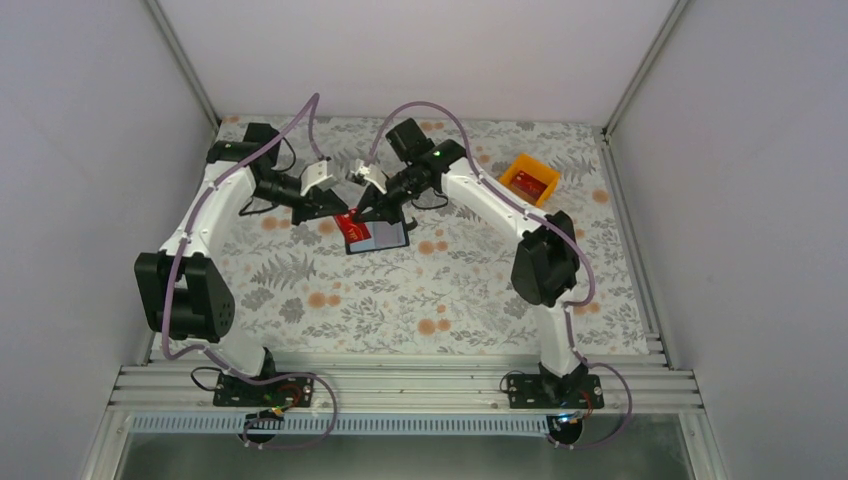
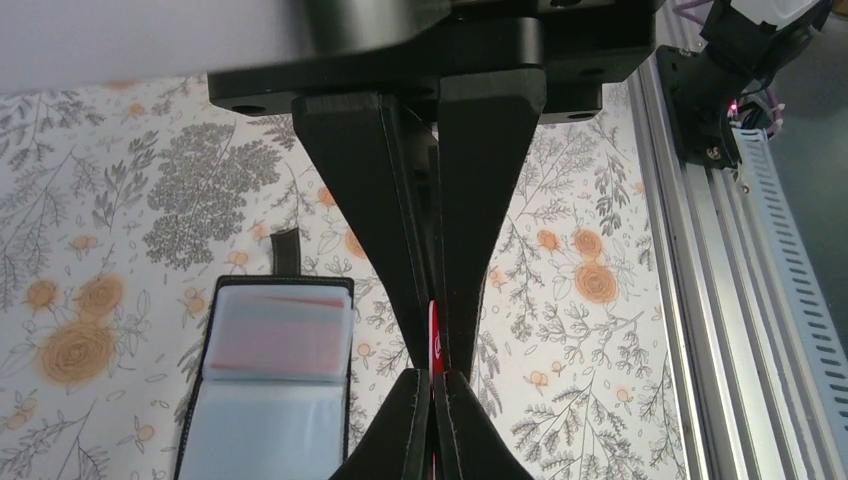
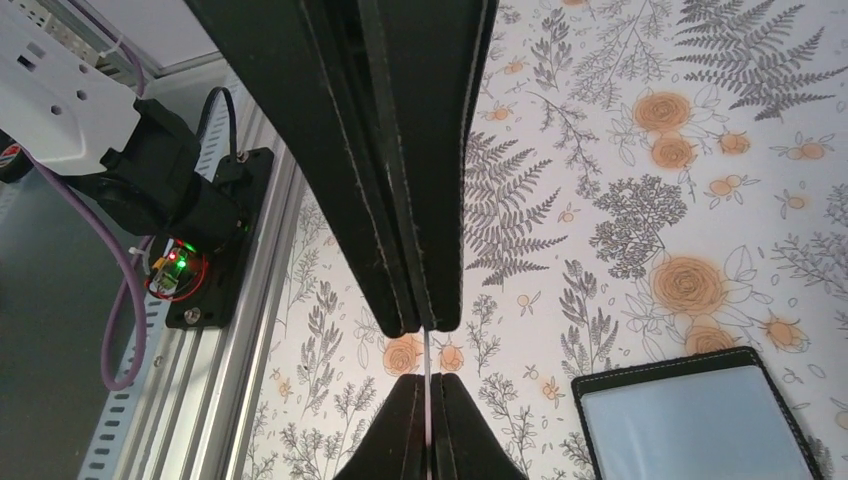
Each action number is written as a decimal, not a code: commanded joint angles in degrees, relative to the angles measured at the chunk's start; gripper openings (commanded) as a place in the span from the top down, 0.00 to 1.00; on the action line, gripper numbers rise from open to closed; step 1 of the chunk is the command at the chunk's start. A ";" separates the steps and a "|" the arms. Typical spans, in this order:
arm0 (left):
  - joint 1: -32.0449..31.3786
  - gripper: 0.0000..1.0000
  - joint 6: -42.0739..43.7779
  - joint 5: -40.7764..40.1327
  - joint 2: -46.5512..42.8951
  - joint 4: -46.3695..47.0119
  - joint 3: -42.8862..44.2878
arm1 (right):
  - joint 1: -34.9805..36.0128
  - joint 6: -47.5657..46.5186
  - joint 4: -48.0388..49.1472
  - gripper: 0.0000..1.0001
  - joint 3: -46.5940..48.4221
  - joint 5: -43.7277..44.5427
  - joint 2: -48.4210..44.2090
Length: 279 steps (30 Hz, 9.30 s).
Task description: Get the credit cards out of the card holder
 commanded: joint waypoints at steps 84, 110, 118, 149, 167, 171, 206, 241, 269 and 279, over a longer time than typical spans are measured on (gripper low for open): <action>9.91 0.00 -62.78 -0.11 5.19 28.97 -0.31 | -19.63 -24.23 34.19 0.96 -43.57 62.32 -29.25; 9.90 0.00 -60.08 -0.21 8.04 27.70 0.91 | -34.18 -33.56 44.68 0.96 -40.27 65.70 -11.68; 9.92 0.00 -59.83 -0.48 8.45 26.79 2.03 | -34.27 -35.81 46.29 0.96 -37.91 67.84 -7.24; 9.96 0.00 -56.41 -0.12 8.20 24.89 2.22 | -35.92 -27.00 37.82 0.01 -30.27 58.03 -12.78; 5.95 0.16 -41.99 -21.70 10.82 22.66 -10.88 | -11.09 45.30 32.18 0.34 -25.94 28.85 -12.42; 5.37 0.22 -42.77 -20.14 12.23 25.06 -13.83 | -4.64 48.10 30.19 0.37 -27.21 31.97 -7.47; 1.61 0.47 -48.13 -15.76 19.90 33.79 -17.60 | 2.68 46.23 36.05 0.70 -21.24 18.45 5.64; 2.45 0.44 -51.93 -7.41 20.61 40.50 -17.76 | 0.24 52.11 37.35 0.72 -19.20 10.76 10.63; 4.45 0.98 -41.61 5.36 5.18 32.82 -7.81 | -15.95 37.48 42.22 0.36 -30.46 1.26 -12.27; 1.78 0.98 -42.41 6.70 -0.86 31.93 -4.88 | -8.33 37.29 50.16 0.59 -28.27 -3.44 -14.82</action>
